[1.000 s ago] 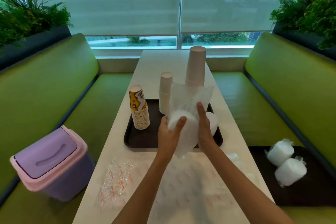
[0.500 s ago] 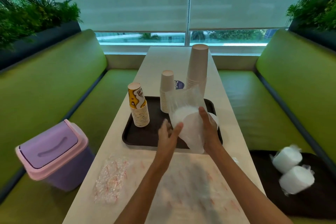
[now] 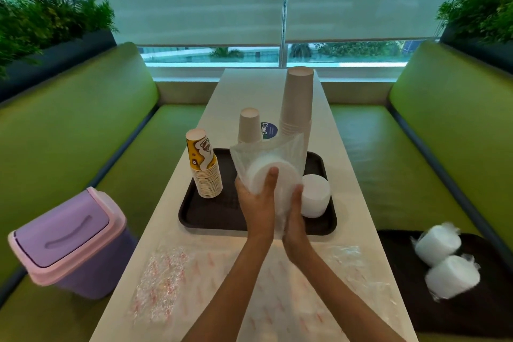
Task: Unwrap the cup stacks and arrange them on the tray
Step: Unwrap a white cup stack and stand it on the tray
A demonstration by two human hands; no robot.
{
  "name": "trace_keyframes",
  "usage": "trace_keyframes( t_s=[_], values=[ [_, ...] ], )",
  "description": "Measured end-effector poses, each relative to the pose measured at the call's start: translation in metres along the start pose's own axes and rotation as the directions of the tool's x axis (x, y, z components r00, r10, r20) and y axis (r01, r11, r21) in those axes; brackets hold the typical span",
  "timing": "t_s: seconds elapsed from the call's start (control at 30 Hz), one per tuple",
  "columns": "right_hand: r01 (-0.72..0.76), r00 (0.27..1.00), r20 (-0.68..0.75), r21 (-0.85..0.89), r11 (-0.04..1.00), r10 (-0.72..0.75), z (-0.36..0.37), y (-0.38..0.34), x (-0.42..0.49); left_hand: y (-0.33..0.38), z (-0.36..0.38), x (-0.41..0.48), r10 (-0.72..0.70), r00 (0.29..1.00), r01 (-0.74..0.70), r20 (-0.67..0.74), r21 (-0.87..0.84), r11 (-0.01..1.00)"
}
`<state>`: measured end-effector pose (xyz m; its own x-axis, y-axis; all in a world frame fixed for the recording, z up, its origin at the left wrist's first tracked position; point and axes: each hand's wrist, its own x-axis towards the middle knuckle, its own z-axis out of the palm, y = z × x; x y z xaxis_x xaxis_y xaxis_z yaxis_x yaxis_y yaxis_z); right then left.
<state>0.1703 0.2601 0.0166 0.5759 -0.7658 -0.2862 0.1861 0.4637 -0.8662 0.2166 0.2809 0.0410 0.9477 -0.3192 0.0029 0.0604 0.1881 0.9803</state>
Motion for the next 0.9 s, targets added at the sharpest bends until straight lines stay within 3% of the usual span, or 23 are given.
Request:
trace_keyframes(
  t_s=[0.07, 0.13, 0.17, 0.3, 0.43, 0.63, 0.9],
  values=[
    [-0.055, 0.975, 0.198, -0.221, 0.974, 0.1, 0.0, 0.011, -0.008, -0.002, 0.001, 0.007, 0.007, 0.999, -0.007, 0.036, -0.001, 1.0],
    [-0.058, 0.961, 0.241, -0.3, 0.952, 0.134, -0.01, 0.015, -0.006, 0.002, -0.002, 0.012, 0.003, 0.997, -0.004, 0.083, 0.008, 1.0],
    [0.004, 0.969, 0.239, -0.28, 0.96, 0.065, -0.015, 0.011, -0.002, 0.003, -0.005, 0.015, 0.013, 0.994, -0.016, 0.112, 0.026, 1.0],
    [0.086, 0.995, 0.061, -0.133, 0.987, -0.078, -0.023, -0.026, 0.031, 0.002, -0.018, 0.026, 0.042, 0.966, -0.071, 0.256, 0.104, 0.992],
    [0.135, 0.988, 0.085, -0.104, 0.985, -0.126, -0.002, -0.039, 0.038, -0.004, -0.012, 0.022, 0.032, 0.952, -0.073, 0.306, 0.124, 0.99],
    [0.089, 0.991, -0.103, 0.042, 0.995, -0.084, 0.008, -0.029, 0.036, -0.021, -0.008, 0.002, -0.034, 0.971, 0.004, 0.237, 0.128, 0.992],
    [-0.013, 0.997, -0.075, -0.02, 1.0, 0.012, -0.016, -0.028, 0.042, -0.033, -0.044, 0.003, -0.196, 0.883, 0.054, 0.427, 0.322, 0.945]
  ],
)
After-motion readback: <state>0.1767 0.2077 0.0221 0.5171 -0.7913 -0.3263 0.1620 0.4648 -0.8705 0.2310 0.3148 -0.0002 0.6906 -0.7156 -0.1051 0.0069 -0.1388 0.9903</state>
